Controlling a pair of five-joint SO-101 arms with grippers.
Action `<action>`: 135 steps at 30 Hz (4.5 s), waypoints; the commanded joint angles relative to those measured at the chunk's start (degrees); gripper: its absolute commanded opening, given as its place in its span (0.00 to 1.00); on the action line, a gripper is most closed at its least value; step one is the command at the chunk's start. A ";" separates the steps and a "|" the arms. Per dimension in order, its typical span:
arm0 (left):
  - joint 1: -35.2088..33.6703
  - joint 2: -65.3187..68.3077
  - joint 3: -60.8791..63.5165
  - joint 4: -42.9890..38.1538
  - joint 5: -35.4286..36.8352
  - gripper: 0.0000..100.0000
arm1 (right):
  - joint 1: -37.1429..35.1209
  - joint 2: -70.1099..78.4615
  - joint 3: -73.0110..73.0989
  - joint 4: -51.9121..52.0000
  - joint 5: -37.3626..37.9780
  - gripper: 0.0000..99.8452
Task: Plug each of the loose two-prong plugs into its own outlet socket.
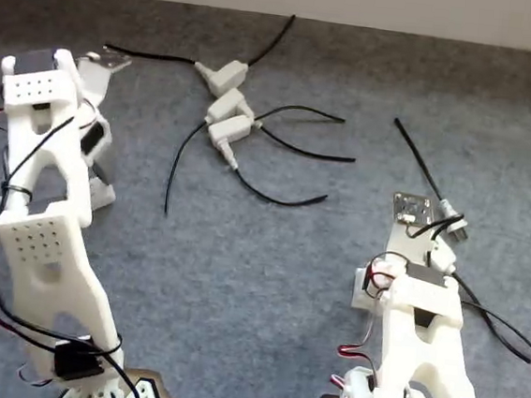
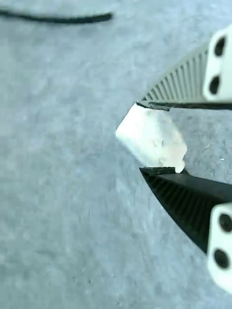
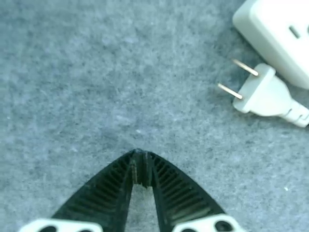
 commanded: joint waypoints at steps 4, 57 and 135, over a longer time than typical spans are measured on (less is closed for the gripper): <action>-0.84 -4.09 12.79 -5.89 -8.53 0.21 | 0.31 -1.45 -0.22 -0.40 -0.26 0.01; 49.36 -47.16 55.34 -11.69 22.77 0.02 | 4.62 -1.71 -0.31 -0.75 -0.18 0.01; 28.53 -46.64 60.35 -18.37 38.15 0.20 | 6.46 -1.54 -0.31 -0.75 -0.18 0.01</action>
